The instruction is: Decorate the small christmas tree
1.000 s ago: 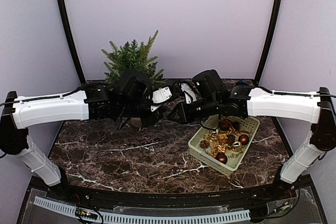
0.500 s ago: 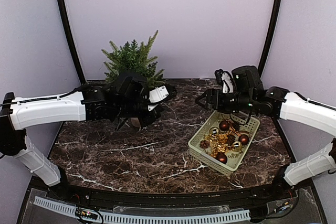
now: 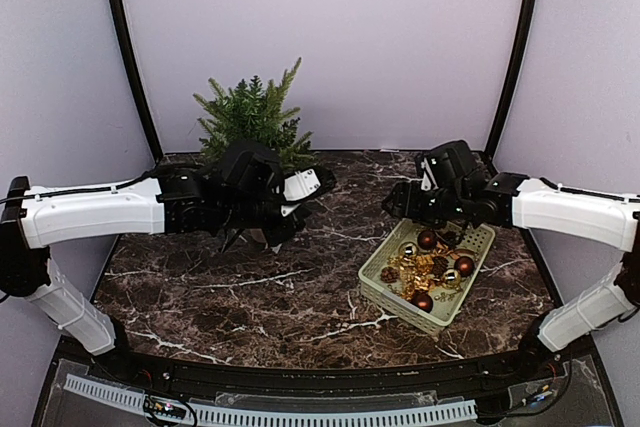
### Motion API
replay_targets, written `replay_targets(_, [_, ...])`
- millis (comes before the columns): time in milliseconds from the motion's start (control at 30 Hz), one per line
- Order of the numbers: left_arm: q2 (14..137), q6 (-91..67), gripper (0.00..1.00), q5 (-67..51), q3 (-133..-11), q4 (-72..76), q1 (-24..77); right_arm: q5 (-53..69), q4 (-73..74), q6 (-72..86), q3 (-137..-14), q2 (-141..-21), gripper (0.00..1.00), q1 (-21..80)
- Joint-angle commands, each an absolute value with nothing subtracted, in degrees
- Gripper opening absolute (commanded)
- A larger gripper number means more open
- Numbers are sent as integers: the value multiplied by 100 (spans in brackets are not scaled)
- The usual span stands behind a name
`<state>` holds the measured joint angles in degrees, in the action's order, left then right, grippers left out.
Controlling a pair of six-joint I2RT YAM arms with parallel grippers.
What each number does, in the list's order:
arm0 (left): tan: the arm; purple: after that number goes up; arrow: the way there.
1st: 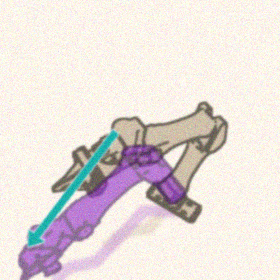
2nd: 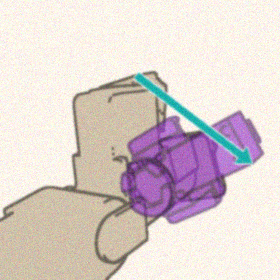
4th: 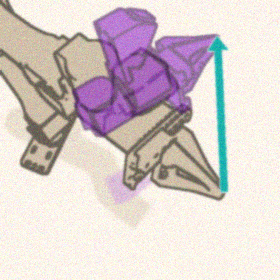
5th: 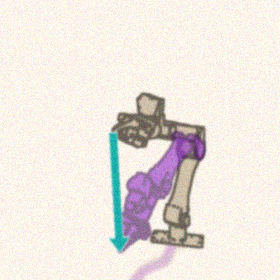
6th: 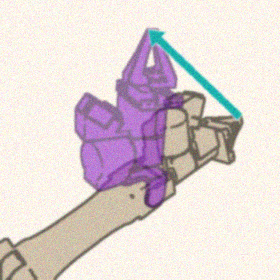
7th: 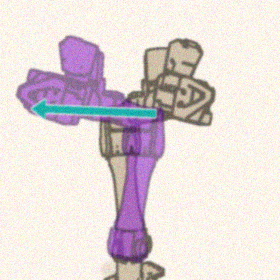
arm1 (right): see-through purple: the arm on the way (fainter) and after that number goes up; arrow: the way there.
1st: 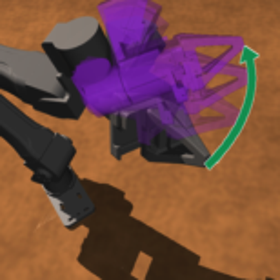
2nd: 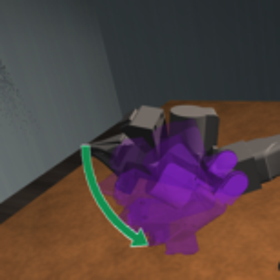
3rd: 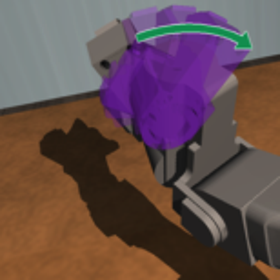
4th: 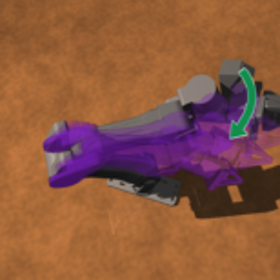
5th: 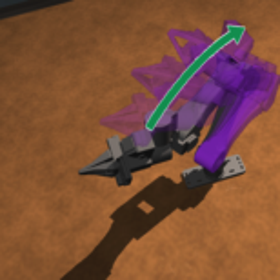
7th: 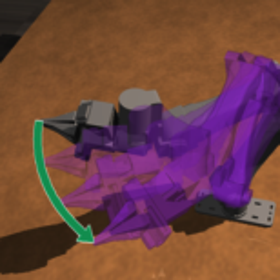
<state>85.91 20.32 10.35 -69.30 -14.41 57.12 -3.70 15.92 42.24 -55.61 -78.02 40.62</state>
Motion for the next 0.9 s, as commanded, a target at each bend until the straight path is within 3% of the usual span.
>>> replay_targets(0, [8389,1988,0,1051,-6856,-1281,5663,-1000,1723,4140,-5317,-7810,71,4026])
replay_targets(267, [8379,2004,0,1033,-6843,-1239,5626,-1136,1640,3840,-5396,-8326,62,3905])
replay_targets(567, [8345,1989,0,1033,-6838,-1265,5619,-1336,1502,3569,-5660,-8798,44,3701])
replay_targets(867, [8348,1962,0,1042,-6865,-1318,5616,-1058,1269,3244,-5857,-9141,42,3691])
